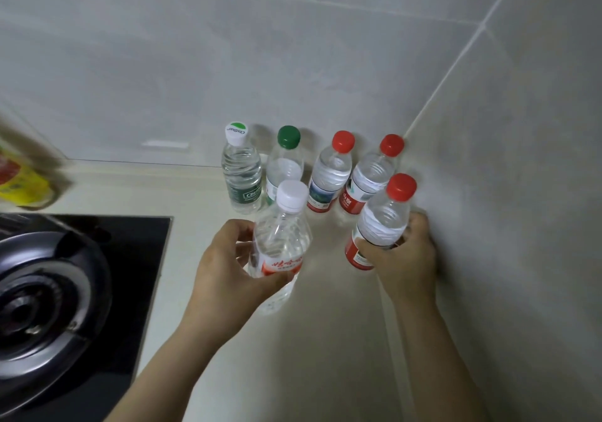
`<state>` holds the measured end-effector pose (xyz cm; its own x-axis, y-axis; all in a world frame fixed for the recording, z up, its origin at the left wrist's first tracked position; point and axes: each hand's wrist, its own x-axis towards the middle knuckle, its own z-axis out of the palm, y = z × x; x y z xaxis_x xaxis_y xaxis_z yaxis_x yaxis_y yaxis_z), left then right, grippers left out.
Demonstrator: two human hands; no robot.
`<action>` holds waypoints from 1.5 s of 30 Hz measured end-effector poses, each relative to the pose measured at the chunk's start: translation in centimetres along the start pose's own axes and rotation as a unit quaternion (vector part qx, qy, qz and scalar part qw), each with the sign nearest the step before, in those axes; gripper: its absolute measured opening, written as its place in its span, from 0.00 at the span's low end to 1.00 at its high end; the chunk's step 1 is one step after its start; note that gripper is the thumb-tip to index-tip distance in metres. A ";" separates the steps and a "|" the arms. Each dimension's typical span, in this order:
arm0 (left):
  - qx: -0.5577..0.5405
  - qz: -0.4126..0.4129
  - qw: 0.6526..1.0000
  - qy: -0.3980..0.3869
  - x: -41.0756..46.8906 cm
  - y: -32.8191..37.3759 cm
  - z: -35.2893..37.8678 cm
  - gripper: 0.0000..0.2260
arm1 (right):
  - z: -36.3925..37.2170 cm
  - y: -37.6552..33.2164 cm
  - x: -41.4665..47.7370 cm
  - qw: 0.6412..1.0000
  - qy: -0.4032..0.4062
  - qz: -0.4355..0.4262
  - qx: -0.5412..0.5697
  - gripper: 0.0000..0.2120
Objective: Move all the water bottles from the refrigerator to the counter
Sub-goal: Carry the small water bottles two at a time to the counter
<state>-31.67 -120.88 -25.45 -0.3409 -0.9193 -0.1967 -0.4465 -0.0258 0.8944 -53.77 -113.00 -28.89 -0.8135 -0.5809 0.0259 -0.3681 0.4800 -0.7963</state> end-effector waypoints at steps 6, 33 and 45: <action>0.010 -0.009 1.000 -0.005 0.5 -0.7 0.6 0.23 | 1.1 0.8 1.2 1.000 0.002 -0.002 0.009 0.32; 0.000 -0.004 1.000 -0.004 1.3 -1.4 1.4 0.23 | 3.6 2.0 2.7 0.999 0.025 0.005 0.022 0.35; 0.012 0.017 1.000 -0.015 1.9 -1.4 2.4 0.24 | 2.3 2.5 0.4 0.999 0.009 0.031 0.014 0.31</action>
<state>-33.71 -121.65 -28.03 -0.3807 -0.9072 -0.1789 -0.4540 0.0148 0.8909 -53.99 -113.52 -32.29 -0.8428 -0.5380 -0.0141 -0.3031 0.4961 -0.8137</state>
